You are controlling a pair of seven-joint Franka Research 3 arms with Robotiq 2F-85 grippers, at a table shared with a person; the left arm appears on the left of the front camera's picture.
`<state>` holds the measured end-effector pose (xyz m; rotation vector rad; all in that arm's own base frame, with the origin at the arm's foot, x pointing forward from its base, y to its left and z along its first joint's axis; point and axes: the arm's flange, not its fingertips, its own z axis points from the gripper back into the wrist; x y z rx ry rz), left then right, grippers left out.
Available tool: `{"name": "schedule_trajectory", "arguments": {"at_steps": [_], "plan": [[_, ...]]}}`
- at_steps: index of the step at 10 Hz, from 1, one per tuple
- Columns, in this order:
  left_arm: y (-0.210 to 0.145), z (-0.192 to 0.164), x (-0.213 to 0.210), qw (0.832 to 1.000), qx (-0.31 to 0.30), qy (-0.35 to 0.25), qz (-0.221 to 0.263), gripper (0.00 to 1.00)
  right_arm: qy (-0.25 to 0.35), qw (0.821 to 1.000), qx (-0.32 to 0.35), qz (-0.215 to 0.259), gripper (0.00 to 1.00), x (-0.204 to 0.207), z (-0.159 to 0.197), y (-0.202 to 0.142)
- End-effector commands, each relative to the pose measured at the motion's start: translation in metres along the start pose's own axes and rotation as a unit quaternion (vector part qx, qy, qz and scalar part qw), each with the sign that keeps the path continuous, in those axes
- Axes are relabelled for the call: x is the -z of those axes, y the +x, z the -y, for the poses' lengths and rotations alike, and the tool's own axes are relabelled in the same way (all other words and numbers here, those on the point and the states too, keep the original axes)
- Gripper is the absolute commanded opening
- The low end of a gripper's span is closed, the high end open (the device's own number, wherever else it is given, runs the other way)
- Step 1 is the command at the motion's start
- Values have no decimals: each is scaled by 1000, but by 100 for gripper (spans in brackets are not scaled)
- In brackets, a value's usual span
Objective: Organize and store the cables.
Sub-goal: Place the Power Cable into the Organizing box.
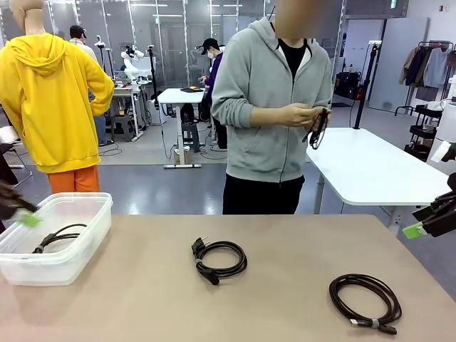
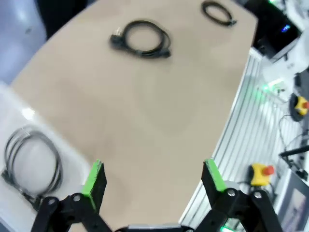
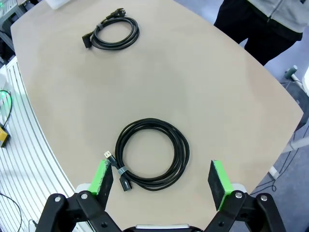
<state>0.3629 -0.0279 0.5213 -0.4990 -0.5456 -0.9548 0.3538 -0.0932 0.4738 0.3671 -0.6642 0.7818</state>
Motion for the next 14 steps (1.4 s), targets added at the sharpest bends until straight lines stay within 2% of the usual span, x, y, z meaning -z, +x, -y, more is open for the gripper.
{"name": "schedule_trajectory", "arguments": {"at_steps": [1, 5, 7, 10, 11, 12, 13, 14], "plan": [[64, 10, 64, 1000, 0, -3, 4, 100, 1, 1000, 8, 2, 100, -1, -2, 1], [172, 44, 180, 994, 68, 7, -84, 100, 1, 1000, 8, 2, 100, -1, -2, 1], [195, 45, 208, 989, 72, 8, -126, 100, 1, 1000, 8, 2, 100, -1, -2, 1], [210, 44, 219, 986, 73, 15, -149, 100, 1, 1000, 8, 2, 100, -1, -2, 1], [213, 42, 221, 986, 56, 33, -156, 100, 1, 1000, 8, 2, 100, -1, -2, 1], [219, 37, 225, 979, -13, 90, -183, 100, 1, 1000, 8, 2, 100, -1, -2, 1], [233, 31, 232, 970, -54, 163, -171, 100, 1, 1000, 8, 2, 100, -1, -2, 1], [237, 28, 245, 954, -147, 200, -166, 100, 1, 1000, 8, 2, 100, -1, -2, 1]]}}
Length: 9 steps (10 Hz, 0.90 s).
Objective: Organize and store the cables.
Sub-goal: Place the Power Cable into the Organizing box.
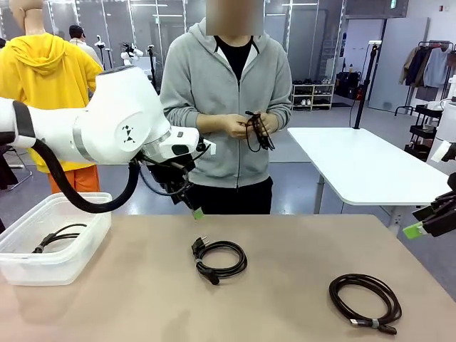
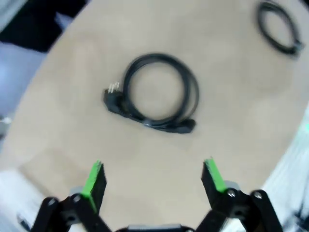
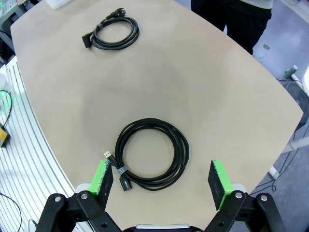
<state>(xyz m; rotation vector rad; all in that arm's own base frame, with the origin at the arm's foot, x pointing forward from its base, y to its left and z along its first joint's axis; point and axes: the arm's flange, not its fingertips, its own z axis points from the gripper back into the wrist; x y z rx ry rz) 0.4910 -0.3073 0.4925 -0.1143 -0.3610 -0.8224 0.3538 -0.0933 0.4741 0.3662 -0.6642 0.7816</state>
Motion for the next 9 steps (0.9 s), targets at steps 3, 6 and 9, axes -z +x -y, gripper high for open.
{"name": "schedule_trajectory", "arguments": {"at_steps": [3, 6, 9], "plan": [[35, 24, 55, 951, -278, 113, -79, 100, 2, 1000, 8, 2, 100, -1, -2, 1], [30, 22, 53, 958, -279, 54, -28, 100, 2, 1000, 8, 2, 100, -1, -2, 1], [25, 28, 60, 956, -281, 77, -46, 100, 2, 1000, 8, 2, 100, -1, -2, 1]]}}
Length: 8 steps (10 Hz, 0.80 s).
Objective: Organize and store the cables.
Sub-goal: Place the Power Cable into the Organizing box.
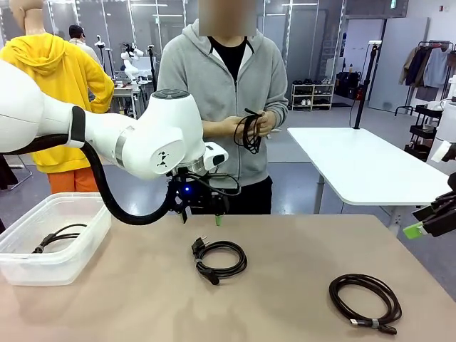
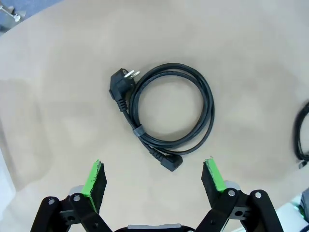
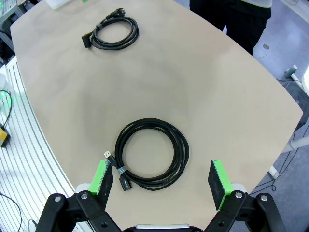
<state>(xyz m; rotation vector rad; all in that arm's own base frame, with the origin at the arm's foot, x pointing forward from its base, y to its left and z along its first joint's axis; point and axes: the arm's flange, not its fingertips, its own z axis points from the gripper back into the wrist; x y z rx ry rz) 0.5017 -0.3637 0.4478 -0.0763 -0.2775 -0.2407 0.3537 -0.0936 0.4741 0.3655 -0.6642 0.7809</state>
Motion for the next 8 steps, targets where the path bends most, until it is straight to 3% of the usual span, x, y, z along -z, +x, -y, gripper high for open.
{"name": "schedule_trajectory", "arguments": {"at_steps": [1, 3, 5, 8], "plan": [[-1, -6, 3, 1000, 0, 24, 0, 100, 2, 1000, 8, 2, 100, 0, -2, 1], [1, -4, 2, 1000, 1, 7, 0, 100, 2, 1000, 8, 2, 100, 0, -2, 1], [6, -15, 34, 990, -136, -8, -34, 100, 2, 1000, 8, 2, 100, 0, -2, 1], [0, -27, 83, 975, -208, -6, -81, 100, 2, 1000, 8, 2, 100, 0, -2, 1]]}}
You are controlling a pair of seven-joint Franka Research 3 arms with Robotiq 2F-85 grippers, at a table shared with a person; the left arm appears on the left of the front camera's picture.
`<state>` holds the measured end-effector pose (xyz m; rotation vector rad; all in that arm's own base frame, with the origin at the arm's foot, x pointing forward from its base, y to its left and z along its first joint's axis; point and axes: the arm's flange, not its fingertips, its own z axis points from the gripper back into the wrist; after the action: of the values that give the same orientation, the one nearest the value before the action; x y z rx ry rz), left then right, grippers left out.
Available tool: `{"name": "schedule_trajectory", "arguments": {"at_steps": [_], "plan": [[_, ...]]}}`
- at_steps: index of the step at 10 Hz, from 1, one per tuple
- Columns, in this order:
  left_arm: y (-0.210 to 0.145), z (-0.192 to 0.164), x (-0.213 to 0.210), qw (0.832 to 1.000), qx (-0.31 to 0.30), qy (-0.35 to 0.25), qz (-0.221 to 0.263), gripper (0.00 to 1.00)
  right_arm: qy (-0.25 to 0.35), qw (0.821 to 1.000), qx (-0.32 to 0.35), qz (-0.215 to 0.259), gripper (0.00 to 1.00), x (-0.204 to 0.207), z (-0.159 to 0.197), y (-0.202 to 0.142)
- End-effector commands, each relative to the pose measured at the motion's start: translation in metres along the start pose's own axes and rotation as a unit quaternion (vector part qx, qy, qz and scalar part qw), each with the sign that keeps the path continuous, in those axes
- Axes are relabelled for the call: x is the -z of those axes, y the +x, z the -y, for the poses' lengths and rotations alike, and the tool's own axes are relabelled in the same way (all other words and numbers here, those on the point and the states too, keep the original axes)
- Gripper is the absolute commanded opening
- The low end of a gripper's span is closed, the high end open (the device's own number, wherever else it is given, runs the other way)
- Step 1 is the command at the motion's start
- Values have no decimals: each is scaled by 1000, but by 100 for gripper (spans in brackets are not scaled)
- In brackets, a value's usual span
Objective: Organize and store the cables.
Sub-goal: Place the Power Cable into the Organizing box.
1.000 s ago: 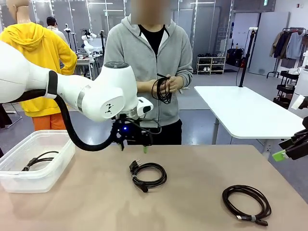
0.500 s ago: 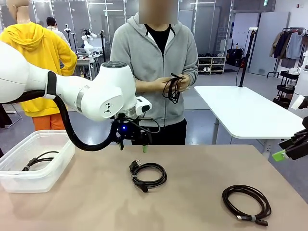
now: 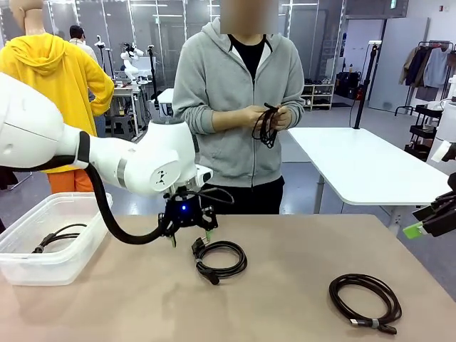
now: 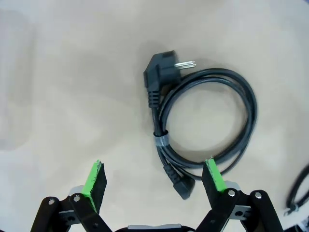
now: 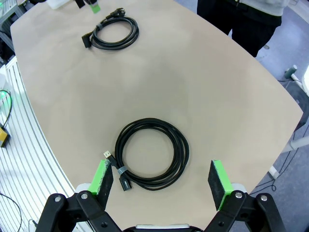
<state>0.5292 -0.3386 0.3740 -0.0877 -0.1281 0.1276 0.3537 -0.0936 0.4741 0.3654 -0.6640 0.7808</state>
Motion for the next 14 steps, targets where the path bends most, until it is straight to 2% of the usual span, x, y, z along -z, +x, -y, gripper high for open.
{"name": "schedule_trajectory", "arguments": {"at_steps": [1, 3, 6, 9, 10, 11, 12, 14], "plan": [[-4, 7, 22, 999, -22, -18, -30, 100, 2, 1000, 8, 2, 100, -1, -2, 1], [-7, 4, 45, 998, -35, -12, -53, 100, 2, 1000, 8, 2, 100, -1, -2, 1], [-8, 8, 60, 998, -48, 6, -45, 100, 2, 1000, 8, 2, 100, -1, -2, 1], [-7, 9, 72, 997, -66, -7, -38, 100, 2, 1000, 8, 2, 100, -1, -2, 1], [-6, 8, 72, 997, -76, -15, -21, 58, 2, 1000, 8, 2, 100, -1, -2, 1], [-6, 8, 73, 996, -84, -3, 8, 41, 2, 1000, 8, 2, 100, -1, -2, 1], [-7, 10, 76, 996, -84, -7, 6, 0, 2, 1000, 8, 2, 100, -1, -2, 1], [-9, 11, 78, 996, -85, -4, -1, 0, 2, 1000, 8, 2, 100, -1, -2, 1]]}}
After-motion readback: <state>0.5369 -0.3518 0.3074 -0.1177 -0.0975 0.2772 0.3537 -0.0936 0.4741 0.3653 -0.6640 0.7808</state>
